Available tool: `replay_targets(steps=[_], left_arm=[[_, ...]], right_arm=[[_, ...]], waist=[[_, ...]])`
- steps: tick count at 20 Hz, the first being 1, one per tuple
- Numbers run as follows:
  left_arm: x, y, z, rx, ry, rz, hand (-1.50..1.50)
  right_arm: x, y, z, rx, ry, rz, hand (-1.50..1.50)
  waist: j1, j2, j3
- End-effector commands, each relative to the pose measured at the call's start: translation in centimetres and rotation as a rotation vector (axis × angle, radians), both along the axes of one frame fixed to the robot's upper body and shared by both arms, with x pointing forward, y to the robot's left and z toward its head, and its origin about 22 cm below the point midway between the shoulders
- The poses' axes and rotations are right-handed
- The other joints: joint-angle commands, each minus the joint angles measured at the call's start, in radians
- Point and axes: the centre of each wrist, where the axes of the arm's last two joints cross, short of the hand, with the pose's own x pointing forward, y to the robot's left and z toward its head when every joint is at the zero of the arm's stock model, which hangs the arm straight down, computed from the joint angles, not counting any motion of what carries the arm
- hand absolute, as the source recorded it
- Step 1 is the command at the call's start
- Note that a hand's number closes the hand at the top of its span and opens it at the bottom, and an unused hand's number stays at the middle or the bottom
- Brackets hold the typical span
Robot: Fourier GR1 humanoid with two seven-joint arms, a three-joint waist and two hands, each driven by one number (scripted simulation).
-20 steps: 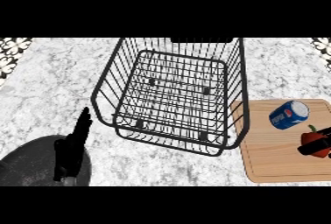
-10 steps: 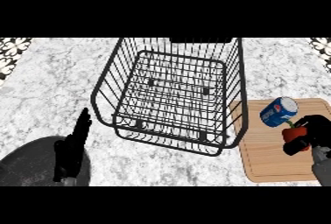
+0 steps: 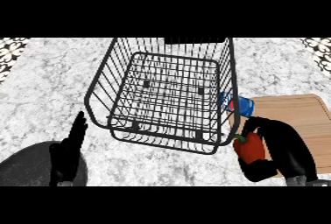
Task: Pick the bell pepper from the cutting board and place it in the tiered basket
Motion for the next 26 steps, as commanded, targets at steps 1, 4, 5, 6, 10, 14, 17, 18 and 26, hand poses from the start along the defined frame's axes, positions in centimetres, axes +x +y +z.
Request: replay_targets(steps=[1,4,5,6,10,14,17,18,26], left_arm=[[-0.8,0.7,-1.3,-0.026,0.083,0.034,0.0],[-1.2,-0.9,-2.0,-0.019,0.075,0.036,0.0],[-0.6,1.9,-0.5,-0.003,0.08,0.045,0.0],[-1.5,1.0,-1.0,-0.007,0.055,0.028,0.0],[-0.6,-0.1,-1.8,-0.023,0.075,0.008,0.0],[-1.6,0.8,-1.1,-0.007,0.073,-0.006,0.0],[-0.4,-0.1,-1.1,-0.01,0.064,-0.03,0.0],[0.9,-0.1,-1.3,-0.003,0.062,-0.01,0.0],[0.2,-0.6,-1.0,-0.01,0.067,-0.037,0.0]], right_arm=[[-3.2,0.7,6.1,0.173,-0.171,0.029,1.5],[-5.9,0.3,10.9,0.195,-0.32,0.061,1.5],[-7.3,0.1,12.3,0.133,-0.364,0.1,1.5],[-8.2,-0.1,13.0,0.136,-0.408,0.088,1.5],[-9.7,-0.3,16.5,0.071,-0.476,0.087,1.5],[-9.1,-0.2,18.7,0.062,-0.483,0.049,1.5],[-8.8,1.1,19.4,0.08,-0.48,0.018,1.5],[-6.4,0.3,20.7,0.071,-0.46,0.007,1.5],[-1.8,2.8,22.5,0.134,-0.438,-0.031,1.5]], waist=[[-0.018,0.008,-0.008],[-0.022,0.008,-0.009],[-0.023,0.005,-0.008],[-0.007,0.009,-0.007],[0.001,0.015,-0.009],[0.026,0.014,-0.009],[0.03,0.017,-0.01],[0.031,0.021,-0.009],[0.047,0.023,-0.009]])
